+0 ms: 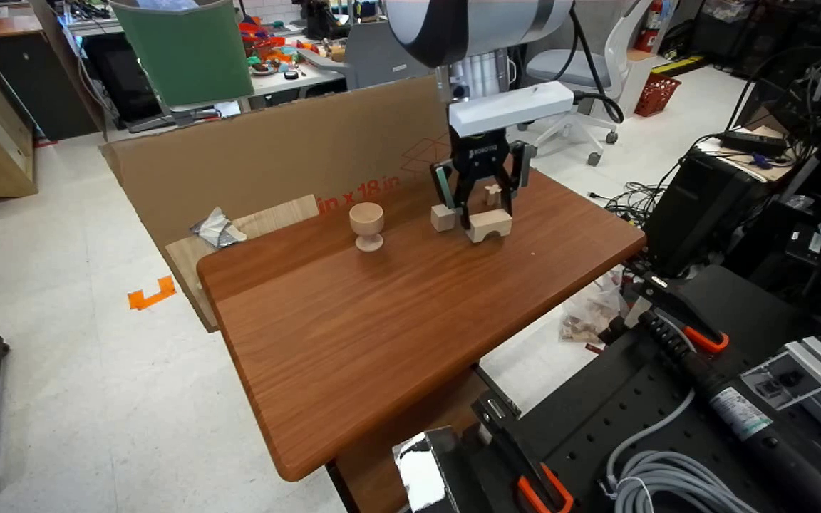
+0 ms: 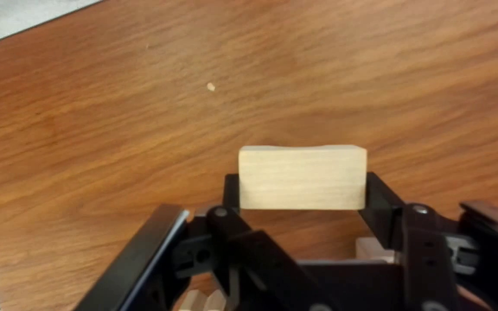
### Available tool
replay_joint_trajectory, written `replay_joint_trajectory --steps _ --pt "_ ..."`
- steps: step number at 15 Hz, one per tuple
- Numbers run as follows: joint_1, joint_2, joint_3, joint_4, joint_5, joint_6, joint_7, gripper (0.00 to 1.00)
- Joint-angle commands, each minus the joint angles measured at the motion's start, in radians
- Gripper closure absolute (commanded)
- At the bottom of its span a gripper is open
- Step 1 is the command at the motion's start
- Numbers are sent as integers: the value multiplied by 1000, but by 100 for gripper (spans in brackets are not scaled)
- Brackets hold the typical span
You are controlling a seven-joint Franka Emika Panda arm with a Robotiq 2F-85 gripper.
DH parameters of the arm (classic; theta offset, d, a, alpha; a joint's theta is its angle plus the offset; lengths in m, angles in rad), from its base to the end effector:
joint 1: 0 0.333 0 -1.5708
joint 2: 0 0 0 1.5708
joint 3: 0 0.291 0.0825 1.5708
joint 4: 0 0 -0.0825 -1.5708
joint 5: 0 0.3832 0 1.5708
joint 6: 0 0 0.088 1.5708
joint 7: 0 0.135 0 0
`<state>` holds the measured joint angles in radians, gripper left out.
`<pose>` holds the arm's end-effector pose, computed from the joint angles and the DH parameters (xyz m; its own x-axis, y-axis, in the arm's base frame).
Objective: Move the rectangular block forwards
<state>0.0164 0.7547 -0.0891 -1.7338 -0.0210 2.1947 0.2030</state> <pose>0.6020 -0.0459 0.0813 0.9302 -0.2517 -0.2672 -0.2239 -0.9659 0.1303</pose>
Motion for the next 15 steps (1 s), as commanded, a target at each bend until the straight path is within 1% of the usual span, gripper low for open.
replay_joint_trajectory --steps 1,3,6,10,15 --pt "45 -137 15 -177 -54 27 -41 57" --pt "72 -170 25 -223 -86 37 -45 57" --pt "101 -175 48 -243 -118 40 -59 57" --pt "129 -119 65 -185 -138 20 -56 57" --pt "137 -55 65 -123 -138 13 -49 57"
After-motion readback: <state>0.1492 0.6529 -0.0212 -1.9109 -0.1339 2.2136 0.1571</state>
